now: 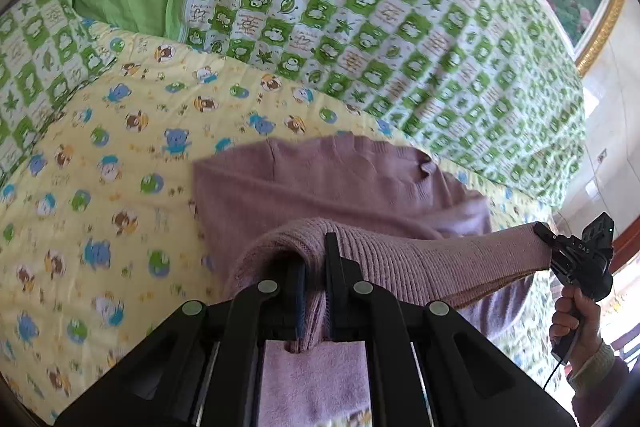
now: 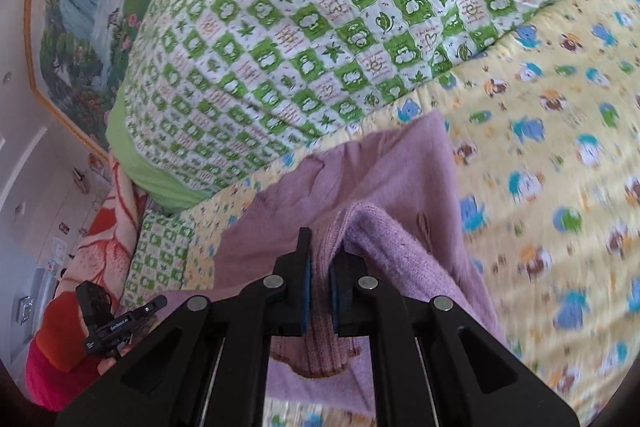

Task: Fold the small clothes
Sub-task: 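Lay the hem down over the sweater and open both grippers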

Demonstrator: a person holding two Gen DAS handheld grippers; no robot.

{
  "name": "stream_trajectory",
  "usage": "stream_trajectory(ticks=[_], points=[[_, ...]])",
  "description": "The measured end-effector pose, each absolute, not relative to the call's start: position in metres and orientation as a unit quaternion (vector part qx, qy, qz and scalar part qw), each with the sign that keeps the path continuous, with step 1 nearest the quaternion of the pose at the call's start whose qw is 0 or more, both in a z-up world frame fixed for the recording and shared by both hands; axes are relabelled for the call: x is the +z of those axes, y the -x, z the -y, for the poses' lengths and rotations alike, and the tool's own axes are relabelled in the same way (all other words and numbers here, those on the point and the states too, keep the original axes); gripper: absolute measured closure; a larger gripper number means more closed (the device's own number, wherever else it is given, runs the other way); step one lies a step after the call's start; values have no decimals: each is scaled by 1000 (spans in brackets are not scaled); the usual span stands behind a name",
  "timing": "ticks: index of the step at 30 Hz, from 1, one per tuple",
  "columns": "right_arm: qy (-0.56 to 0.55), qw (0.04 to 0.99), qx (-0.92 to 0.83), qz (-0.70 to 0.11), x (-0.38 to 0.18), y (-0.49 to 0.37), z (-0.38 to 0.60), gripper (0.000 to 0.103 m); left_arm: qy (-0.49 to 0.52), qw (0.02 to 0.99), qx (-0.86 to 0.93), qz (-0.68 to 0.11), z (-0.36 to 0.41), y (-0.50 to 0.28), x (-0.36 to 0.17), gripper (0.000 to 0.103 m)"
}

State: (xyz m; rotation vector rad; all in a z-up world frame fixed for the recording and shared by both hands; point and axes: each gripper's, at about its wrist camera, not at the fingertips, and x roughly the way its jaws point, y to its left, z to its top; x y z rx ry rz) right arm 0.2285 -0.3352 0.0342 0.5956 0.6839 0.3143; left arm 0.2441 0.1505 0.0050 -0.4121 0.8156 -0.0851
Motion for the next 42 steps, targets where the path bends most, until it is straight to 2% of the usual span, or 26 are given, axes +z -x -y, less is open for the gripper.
stream_trajectory(ticks=[10,19,24,27,29,31,33,35,36,37,42], points=[[-261,885,128,-364,4,-322,336,95,210,885,-2,-416,-173,-332,-35,98],[-235,879,114,-399,-23,-365,333,94,201,873,19,-443,-174,-364,-70,97],[-276,859,107,-419,-30,-377,341,89,192,875,16,-444,-172,-368,-64,94],[-293,857,108,-409,-23,-375,347,79,197,874,16,-444,-174,-367,-56,90],[-296,863,105,-397,-15,-372,349,63,213,870,14,-445,-179,-367,-55,89],[-292,868,98,-390,-8,-370,350,58,212,871,19,-444,-180,-364,-53,88],[-279,874,97,-386,1,-366,348,58,207,872,22,-443,-178,-361,-50,86],[-270,879,101,-381,8,-360,347,58,207,873,23,-440,-178,-353,-46,75],[-265,881,104,-378,11,-358,345,58,203,872,33,-445,-179,-351,-45,48],[-260,883,106,-376,14,-355,344,58,200,871,41,-446,-180,-349,-44,28],[-238,889,121,-371,23,-339,332,58,192,887,64,-416,-191,-330,-24,30]])
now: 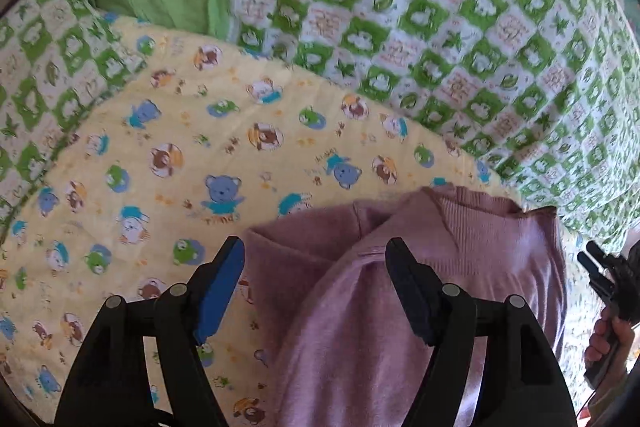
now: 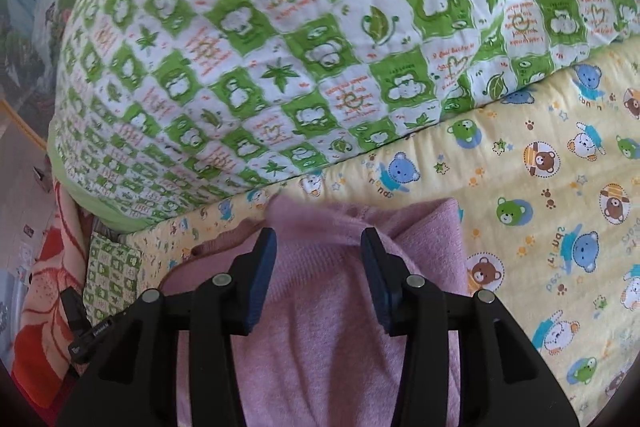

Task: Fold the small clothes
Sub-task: 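Lay the hem down over the sweater and open both grippers, then press and smooth the folded sweater flat with both open grippers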

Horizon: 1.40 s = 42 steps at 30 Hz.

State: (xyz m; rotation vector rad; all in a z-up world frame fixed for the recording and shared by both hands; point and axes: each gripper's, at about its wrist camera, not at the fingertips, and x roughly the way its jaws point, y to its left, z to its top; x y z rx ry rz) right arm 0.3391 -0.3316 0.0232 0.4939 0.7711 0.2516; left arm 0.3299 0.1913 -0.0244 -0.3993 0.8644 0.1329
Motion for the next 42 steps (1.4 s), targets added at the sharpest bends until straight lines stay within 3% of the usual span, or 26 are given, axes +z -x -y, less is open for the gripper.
stream_trajectory(ticks=[7,15,23,28,31,37,42], points=[[-166,893,181,-377,16,-313,280,58,160,897,-6,-411,-139,-298,-12,30],[-63,845,318,-425,-30,-307,193,58,62,882,-109,-455,-31,-307,-60,31],[-78,878,252,-400,-48,-369,235,58,91,895,-26,-437,-105,-365,-73,43],[-159,901,188,-358,-34,-401,281,58,162,894,34,-416,-165,-381,-65,46],[-196,902,150,-353,-37,-408,301,58,186,887,35,-422,-177,-379,-72,54],[-205,905,142,-344,-20,-378,309,57,161,889,38,-427,-166,-351,-53,50],[-203,900,167,-348,-4,-328,311,54,160,894,33,-416,-151,-280,-35,45]])
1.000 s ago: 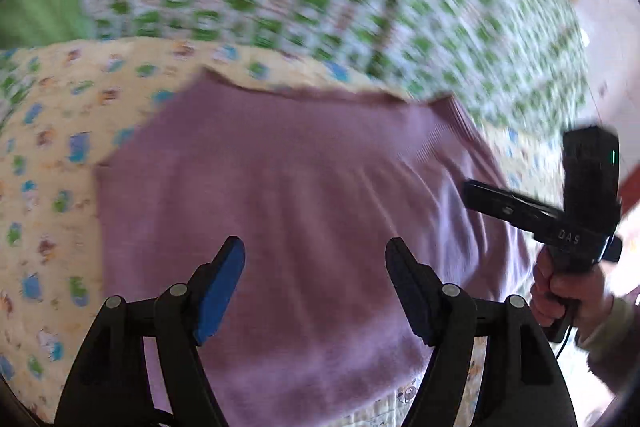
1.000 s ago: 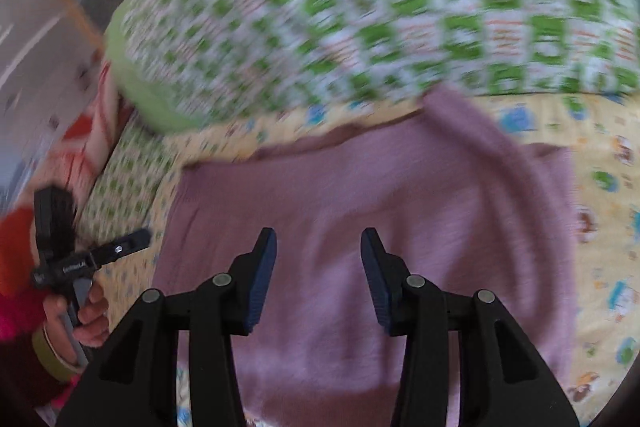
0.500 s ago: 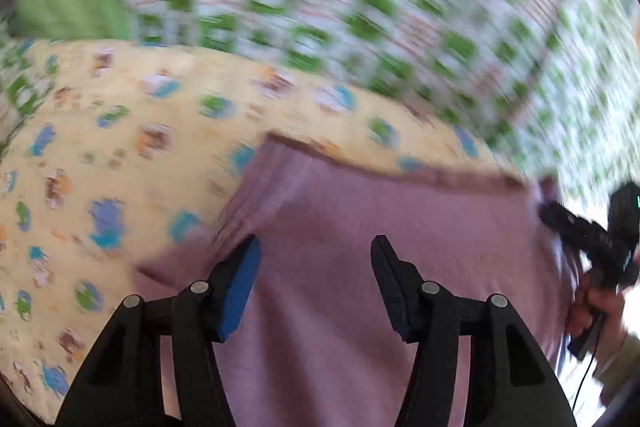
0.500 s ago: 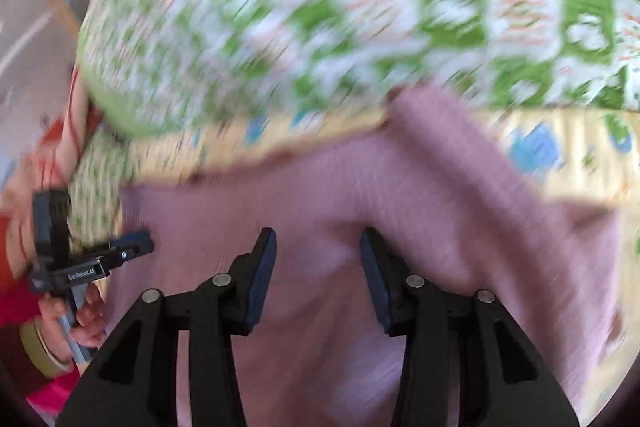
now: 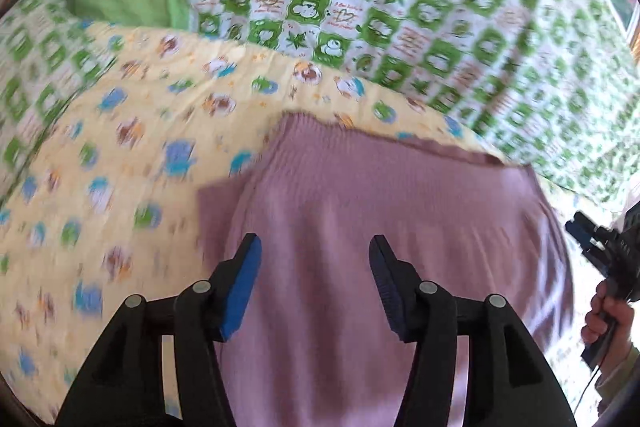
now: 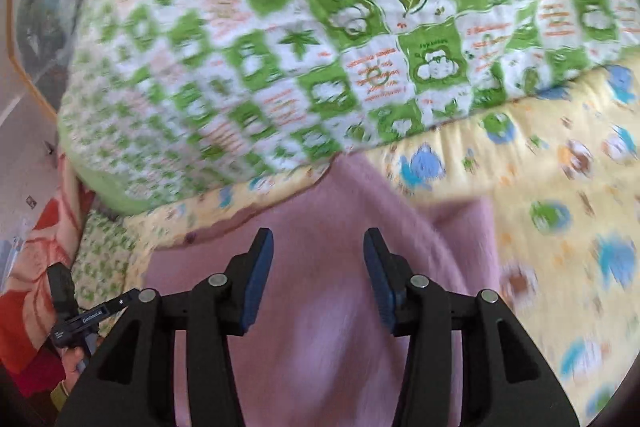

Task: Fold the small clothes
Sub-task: 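Press and smooth the folded sweater flat with both open grippers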

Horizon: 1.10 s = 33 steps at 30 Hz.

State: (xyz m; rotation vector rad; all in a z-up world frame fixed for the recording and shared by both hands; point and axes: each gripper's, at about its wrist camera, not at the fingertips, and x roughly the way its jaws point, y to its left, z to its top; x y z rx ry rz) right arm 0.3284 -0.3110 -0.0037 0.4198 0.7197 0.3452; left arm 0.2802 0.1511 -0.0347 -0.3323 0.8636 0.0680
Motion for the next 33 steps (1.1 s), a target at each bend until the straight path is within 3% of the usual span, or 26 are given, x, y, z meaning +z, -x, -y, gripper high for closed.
stream_trajectory(ticks=[7,12,16,25,33], points=[[-135,864,213,-435,-31,-251,287,54,184,871,30,-455,-136,-218,-67,45],[-107,851,138,-495,-68,-225,315,54,198,850,48,-486,-148,-209,-97,46],[-116,859,119,-485,-65,-212,329,54,181,845,79,-497,-153,-201,-100,45],[-136,878,127,-442,-25,-192,306,47,252,815,99,-512,-169,-151,-96,39],[-133,874,159,-441,-19,-185,268,47,342,766,108,-533,-166,-135,-119,32]])
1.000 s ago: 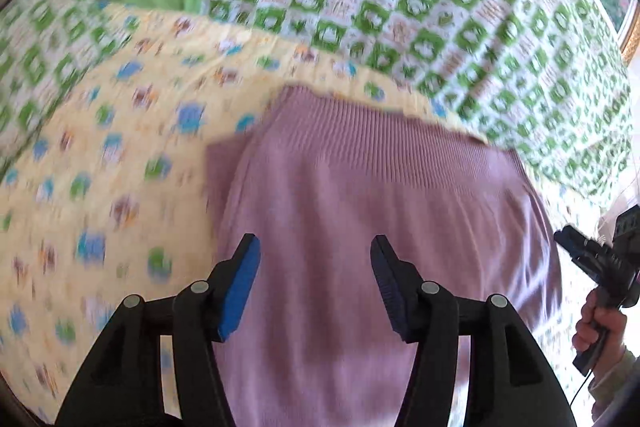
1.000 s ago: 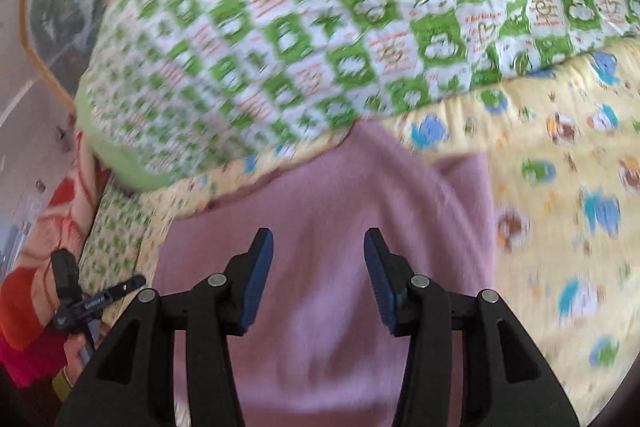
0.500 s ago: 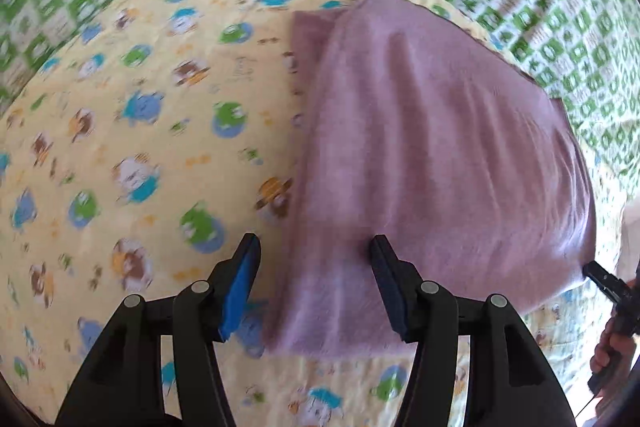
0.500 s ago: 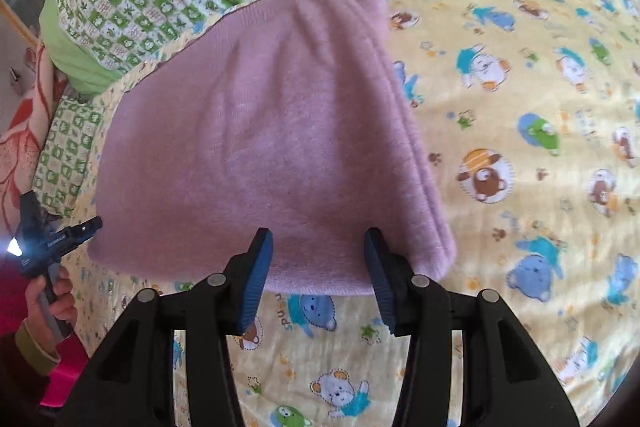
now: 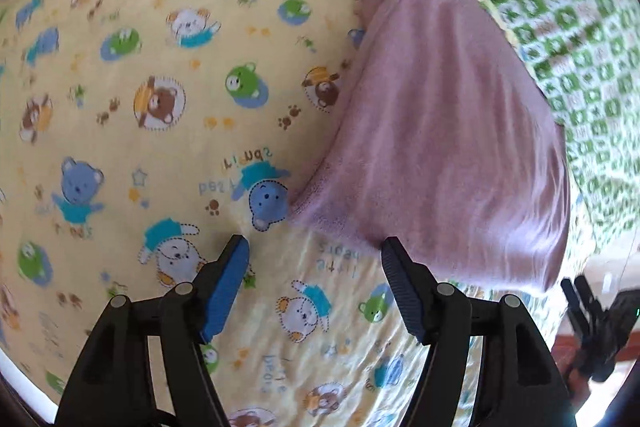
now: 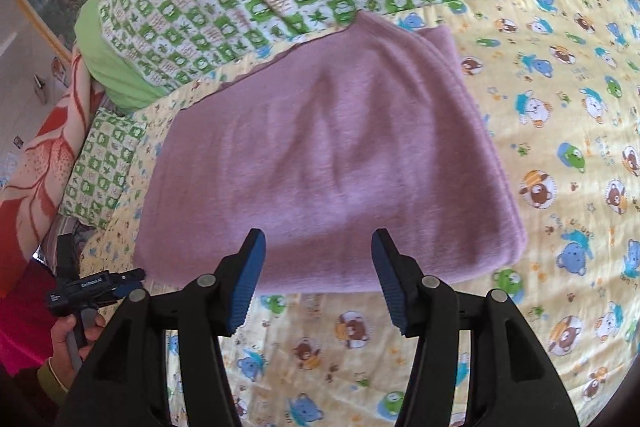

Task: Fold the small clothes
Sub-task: 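Press and smooth the folded sweater flat with both open grippers, then grasp the folded sweater edge with the left gripper while the right gripper grasps the opposite edge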

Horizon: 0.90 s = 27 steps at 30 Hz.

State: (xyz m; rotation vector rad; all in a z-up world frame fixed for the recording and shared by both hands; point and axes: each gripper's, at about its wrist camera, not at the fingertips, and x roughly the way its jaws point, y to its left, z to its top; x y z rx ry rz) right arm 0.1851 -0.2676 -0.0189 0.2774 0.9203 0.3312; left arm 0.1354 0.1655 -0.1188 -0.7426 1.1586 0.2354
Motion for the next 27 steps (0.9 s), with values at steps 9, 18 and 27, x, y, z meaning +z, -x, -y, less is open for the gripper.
stream_trajectory(ticks=[9,18,27], points=[[-134,865,169,-454,-25,-182,249,46,429,745,133,-492,-174,-159,-125,26],[-144,860,164,-461,-31,-189,250,46,370,776,129,-494,-165,-193,-120,86],[-148,857,174,-461,-27,-204,244,46,288,836,93,-459,-123,-205,-66,92]])
